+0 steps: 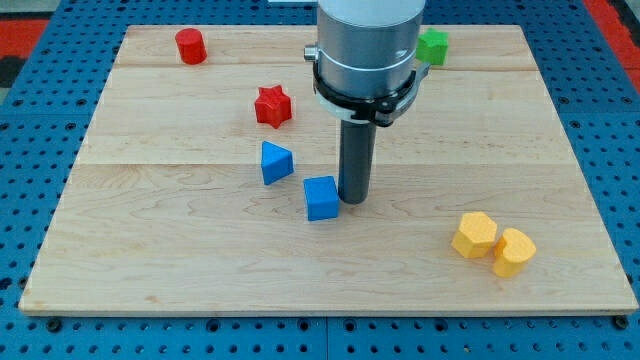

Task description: Place the blue cube below blue triangle

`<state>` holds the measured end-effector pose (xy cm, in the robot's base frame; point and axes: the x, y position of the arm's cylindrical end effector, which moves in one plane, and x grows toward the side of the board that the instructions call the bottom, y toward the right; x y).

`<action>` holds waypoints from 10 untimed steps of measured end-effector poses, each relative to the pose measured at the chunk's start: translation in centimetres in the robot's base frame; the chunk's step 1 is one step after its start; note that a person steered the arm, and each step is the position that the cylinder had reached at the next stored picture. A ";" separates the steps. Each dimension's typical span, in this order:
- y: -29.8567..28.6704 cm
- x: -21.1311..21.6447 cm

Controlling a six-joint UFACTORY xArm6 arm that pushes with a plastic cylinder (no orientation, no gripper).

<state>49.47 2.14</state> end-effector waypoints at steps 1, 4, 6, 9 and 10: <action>-4.4 2.1; -0.8 0.7; -10.3 10.6; -9.6 4.3; -7.7 4.1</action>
<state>53.60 -5.60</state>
